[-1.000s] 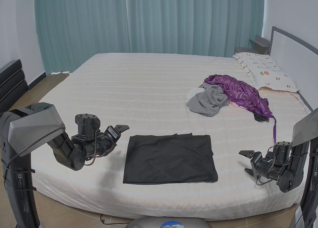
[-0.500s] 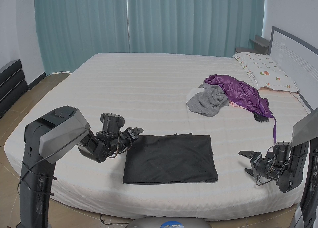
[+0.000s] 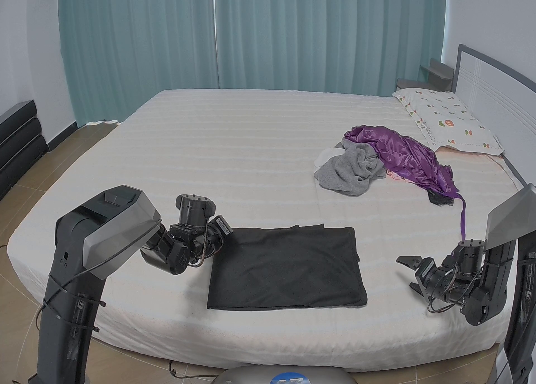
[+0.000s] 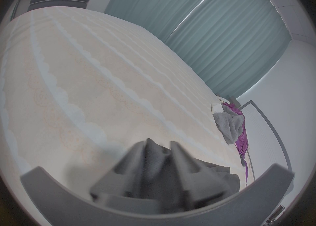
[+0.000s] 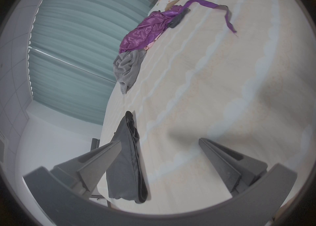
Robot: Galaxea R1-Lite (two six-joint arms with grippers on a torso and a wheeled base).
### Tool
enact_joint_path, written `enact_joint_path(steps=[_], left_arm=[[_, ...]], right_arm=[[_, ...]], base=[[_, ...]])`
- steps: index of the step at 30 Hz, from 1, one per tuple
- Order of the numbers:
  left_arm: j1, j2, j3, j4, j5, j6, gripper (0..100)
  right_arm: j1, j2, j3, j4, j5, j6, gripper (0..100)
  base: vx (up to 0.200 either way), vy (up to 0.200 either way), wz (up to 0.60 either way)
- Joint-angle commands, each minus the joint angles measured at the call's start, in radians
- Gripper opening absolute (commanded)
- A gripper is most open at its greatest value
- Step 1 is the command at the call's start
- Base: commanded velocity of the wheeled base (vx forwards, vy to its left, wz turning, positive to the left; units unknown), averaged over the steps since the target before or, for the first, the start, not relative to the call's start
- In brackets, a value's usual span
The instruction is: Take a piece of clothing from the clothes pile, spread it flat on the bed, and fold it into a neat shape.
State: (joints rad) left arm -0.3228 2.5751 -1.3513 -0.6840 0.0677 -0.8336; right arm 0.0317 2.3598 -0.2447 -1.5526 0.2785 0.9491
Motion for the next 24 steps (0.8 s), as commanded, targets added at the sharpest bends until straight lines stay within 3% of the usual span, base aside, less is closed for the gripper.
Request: enact_joint_path(steps=[1, 6, 11, 15, 24], left_arm=[[0.004, 0.005, -0.002, -0.029, 0.026, -0.019, 0], [0.007, 0.002, 0.008, -0.063, 0.044, -0.056, 0], [0.013, -0.001, 0.014, -0.063, 0.047, -0.058, 0], [0.013, -0.001, 0.017, -0.061, 0.049, -0.058, 0], [0.01, -0.004, 0.027, -0.061, 0.049, -0.058, 0]], right_arm=[[0.086, 0.041, -0.079, -0.014, -0.073, -0.007, 100], [0.16, 0.059, -0.232, 0.022, -0.134, -0.024, 100], [0.214, 0.056, -0.453, 0.241, -0.15, -0.024, 100], [0.238, 0.108, -0.611, 0.376, -0.173, -0.032, 100], [0.243, 0.197, -0.858, 0.526, -0.173, -0.061, 100]], base=[[0.0, 0.0, 0.0], [0.0, 0.0, 0.0], [0.0, 0.0, 0.0], [0.0, 0.0, 0.0], [0.0, 0.0, 0.0]])
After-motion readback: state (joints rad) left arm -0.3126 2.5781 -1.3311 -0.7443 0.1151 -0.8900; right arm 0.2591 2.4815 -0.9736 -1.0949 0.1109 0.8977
